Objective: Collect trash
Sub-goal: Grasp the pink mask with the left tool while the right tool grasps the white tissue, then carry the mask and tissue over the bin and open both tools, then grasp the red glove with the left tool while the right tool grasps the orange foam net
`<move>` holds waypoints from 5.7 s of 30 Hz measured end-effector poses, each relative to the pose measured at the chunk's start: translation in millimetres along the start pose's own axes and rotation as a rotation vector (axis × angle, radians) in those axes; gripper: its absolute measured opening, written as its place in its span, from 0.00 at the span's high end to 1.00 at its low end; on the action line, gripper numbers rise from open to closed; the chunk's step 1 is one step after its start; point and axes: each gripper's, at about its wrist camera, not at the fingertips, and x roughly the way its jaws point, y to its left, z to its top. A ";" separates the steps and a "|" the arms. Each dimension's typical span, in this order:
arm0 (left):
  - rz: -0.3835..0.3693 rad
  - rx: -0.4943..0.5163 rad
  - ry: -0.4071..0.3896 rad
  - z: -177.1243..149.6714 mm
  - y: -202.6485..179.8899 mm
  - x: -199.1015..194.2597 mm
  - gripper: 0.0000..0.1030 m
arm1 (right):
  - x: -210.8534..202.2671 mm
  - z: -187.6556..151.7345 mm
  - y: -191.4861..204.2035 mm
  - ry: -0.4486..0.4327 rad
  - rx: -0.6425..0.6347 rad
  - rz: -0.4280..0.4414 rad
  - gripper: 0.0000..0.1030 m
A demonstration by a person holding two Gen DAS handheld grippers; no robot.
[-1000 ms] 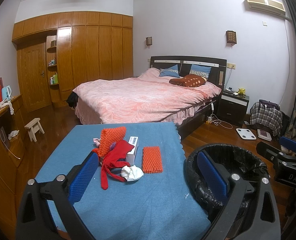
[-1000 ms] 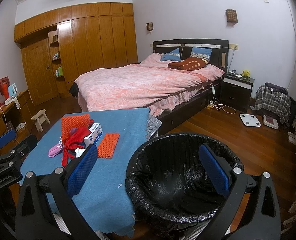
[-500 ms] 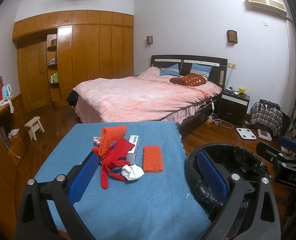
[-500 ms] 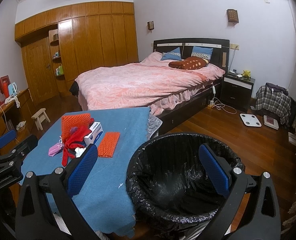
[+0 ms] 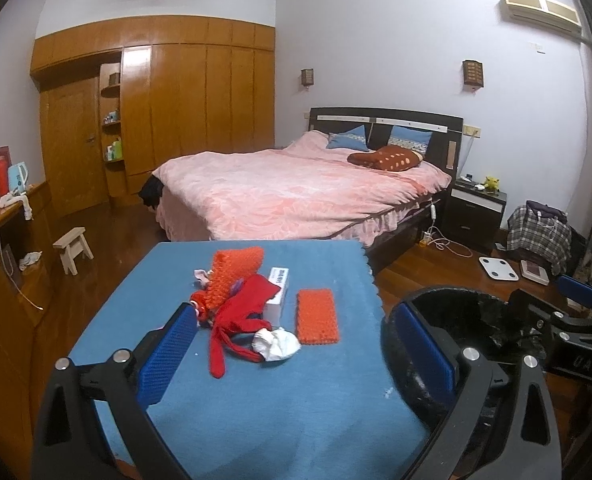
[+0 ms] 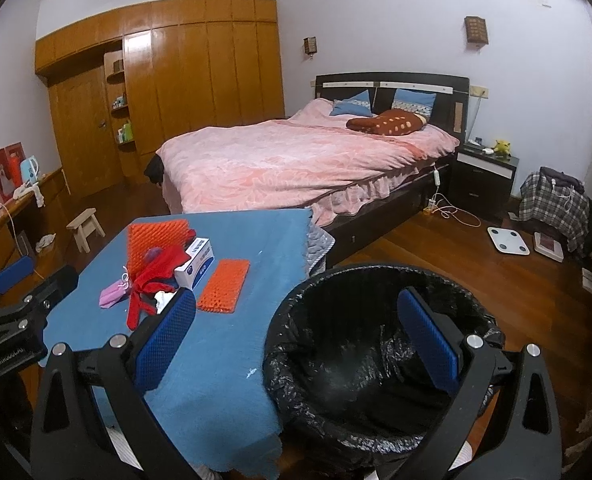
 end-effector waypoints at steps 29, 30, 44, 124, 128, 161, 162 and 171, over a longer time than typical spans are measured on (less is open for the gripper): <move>0.295 -0.049 0.197 -65.5 159.6 138.0 0.06 | 188.6 -33.5 141.7 0.176 -0.144 0.208 0.12; 0.294 -0.053 0.205 -67.1 161.8 141.9 0.06 | 193.1 -34.9 142.6 0.184 -0.146 0.212 0.15; 0.276 -0.074 0.287 -80.6 176.0 180.7 0.07 | 236.2 -52.2 161.5 0.323 -0.181 0.288 0.37; -0.367 0.079 0.245 -5.3 -70.4 153.7 0.64 | 100.1 -18.2 -81.4 0.121 0.087 -0.029 0.68; -0.417 0.106 0.249 -4.5 -102.9 158.7 0.64 | 96.0 -23.7 -110.8 0.121 0.114 -0.088 0.68; -0.266 0.076 0.185 -12.6 -31.8 148.9 0.08 | 112.4 -18.3 -87.0 0.071 0.103 -0.100 0.06; -0.238 0.069 0.176 -13.1 -20.7 147.5 0.08 | 115.8 -16.0 -79.3 0.071 0.099 -0.086 0.06; -0.029 0.020 0.155 -22.9 63.2 148.7 0.08 | 157.3 3.5 6.4 0.066 -0.001 0.060 0.06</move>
